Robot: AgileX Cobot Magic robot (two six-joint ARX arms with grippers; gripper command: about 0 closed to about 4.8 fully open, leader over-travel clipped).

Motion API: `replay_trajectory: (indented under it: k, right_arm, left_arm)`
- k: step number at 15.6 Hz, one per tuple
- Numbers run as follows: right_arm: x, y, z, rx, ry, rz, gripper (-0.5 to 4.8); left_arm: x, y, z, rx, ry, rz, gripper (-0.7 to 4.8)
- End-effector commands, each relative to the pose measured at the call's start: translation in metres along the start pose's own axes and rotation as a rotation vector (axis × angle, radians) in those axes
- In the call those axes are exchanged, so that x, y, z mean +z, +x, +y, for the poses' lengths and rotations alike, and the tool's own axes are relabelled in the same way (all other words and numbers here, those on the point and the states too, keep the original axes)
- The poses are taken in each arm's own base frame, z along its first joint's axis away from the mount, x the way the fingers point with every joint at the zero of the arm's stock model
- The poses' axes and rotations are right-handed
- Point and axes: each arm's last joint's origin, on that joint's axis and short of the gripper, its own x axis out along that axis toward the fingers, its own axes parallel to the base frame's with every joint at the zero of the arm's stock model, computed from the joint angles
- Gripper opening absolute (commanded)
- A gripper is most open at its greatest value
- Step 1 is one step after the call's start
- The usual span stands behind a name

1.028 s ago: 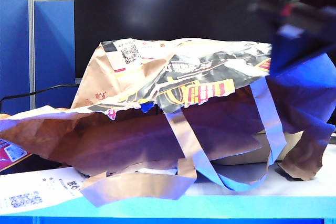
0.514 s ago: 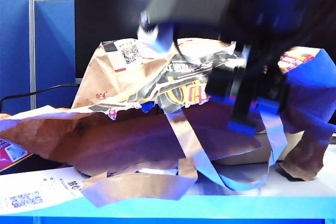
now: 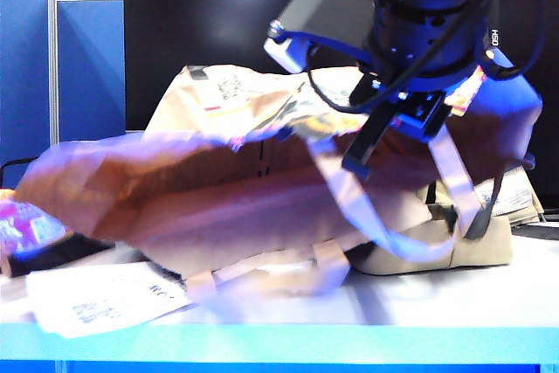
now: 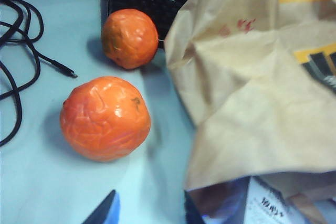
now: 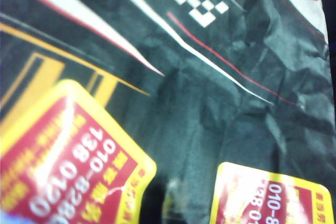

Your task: Open the paper bag and put two oranges into the paper bag.

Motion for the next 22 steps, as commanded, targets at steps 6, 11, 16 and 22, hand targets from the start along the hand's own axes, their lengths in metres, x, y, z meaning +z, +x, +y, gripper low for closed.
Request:
replay_trajectory:
  k: [6,11,16,22]
  right_arm:
    - [0.045,-0.002,-0.038,-0.115,-0.049,-0.062,-0.01]
    - [0.084,-0.018,-0.133,-0.199,0.005,-0.021,-0.01]
    - [0.1,-0.026,-0.195,-0.301,-0.059,0.036,-0.01]
    - [0.107,-0.047,-0.232,-0.363,-0.052,0.062,-0.01]
  left_arm:
    - [0.002,-0.001,-0.001,0.0,0.009,-0.015,1.57]
    - [0.003,-0.001,0.0,0.014,0.011,-0.024,1.57]
    - [0.003,0.0,-0.002,0.001,0.015,-0.021,1.57]
    - [0.003,0.0,-0.001,0.009,0.015,-0.024,1.57]
